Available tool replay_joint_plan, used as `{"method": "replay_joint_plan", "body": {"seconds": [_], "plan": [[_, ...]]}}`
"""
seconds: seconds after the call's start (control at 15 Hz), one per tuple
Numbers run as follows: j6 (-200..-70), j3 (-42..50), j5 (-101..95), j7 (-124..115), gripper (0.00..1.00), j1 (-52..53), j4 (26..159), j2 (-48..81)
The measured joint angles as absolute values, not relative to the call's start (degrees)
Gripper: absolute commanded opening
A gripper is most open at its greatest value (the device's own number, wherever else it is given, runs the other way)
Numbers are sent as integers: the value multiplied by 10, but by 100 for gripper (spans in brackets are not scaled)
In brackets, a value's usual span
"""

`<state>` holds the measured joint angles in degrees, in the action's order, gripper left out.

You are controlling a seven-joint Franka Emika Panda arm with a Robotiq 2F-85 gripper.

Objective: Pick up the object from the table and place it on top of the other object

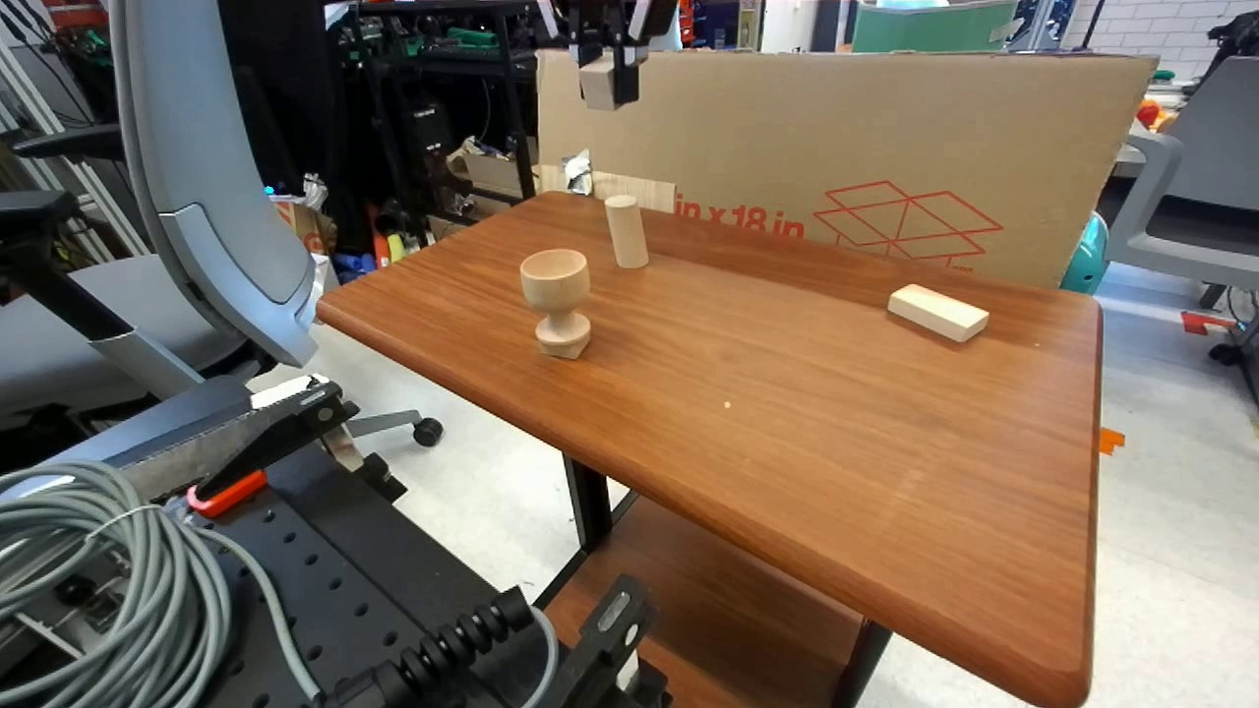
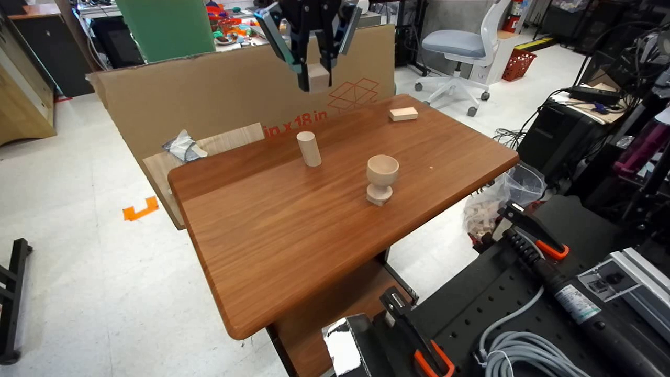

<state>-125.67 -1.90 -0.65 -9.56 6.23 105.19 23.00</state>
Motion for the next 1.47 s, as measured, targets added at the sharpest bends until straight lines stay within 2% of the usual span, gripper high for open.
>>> {"method": "replay_joint_plan", "body": {"seconds": [1.47], "plan": [[-1205,-13,-11,-128,9,78,928,372]]}}
